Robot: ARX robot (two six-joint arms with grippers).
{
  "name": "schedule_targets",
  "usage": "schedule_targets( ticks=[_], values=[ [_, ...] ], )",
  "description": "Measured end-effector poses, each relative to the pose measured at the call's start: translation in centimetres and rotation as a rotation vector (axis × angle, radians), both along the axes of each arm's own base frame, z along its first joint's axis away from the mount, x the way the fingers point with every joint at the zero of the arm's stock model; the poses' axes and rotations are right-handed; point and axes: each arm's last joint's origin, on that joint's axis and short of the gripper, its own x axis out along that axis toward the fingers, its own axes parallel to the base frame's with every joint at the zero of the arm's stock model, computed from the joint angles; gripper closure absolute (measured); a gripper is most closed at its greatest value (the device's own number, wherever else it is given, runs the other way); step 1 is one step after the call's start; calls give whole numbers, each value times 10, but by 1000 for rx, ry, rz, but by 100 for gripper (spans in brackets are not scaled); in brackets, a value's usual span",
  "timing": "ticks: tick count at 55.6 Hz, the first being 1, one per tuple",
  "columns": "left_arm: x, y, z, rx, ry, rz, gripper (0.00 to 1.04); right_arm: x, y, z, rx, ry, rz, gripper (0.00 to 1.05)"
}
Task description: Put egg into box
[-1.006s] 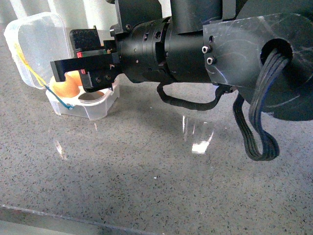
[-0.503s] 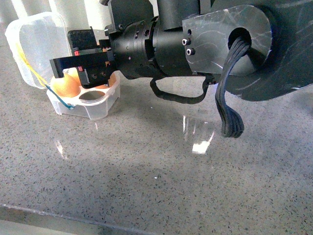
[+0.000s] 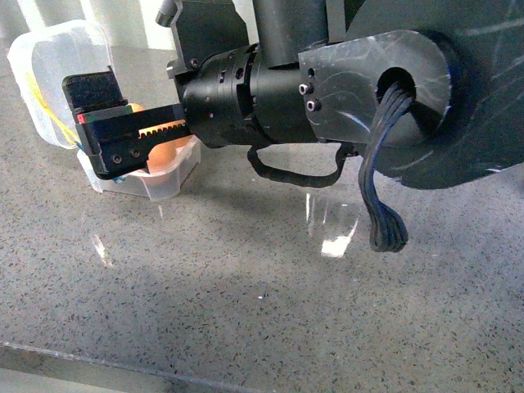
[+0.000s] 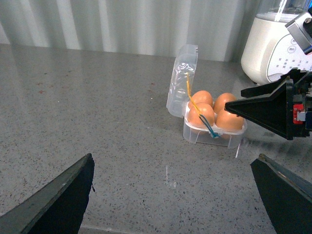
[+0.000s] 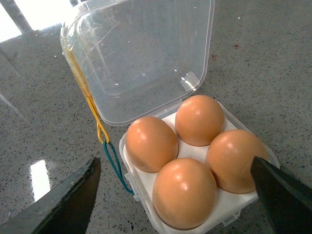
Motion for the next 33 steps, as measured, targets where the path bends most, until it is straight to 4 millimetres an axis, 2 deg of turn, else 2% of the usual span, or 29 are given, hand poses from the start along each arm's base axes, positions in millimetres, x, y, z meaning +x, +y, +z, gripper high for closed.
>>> schedule_targets(
  ticks=[13,22,29,33],
  values=[
    [0,0,0,0,0,0,7,-12,-13,19,39,-44,-7,7],
    [0,0,0,0,0,0,7,-32,-47,45,89,-103,-70,7],
    [0,0,0,0,0,0,7,-38,-75,52,101,-116,-177,7],
    [0,0,0,0,0,0,7,-41,-98,52,97,-112,-286,7]
  ],
)
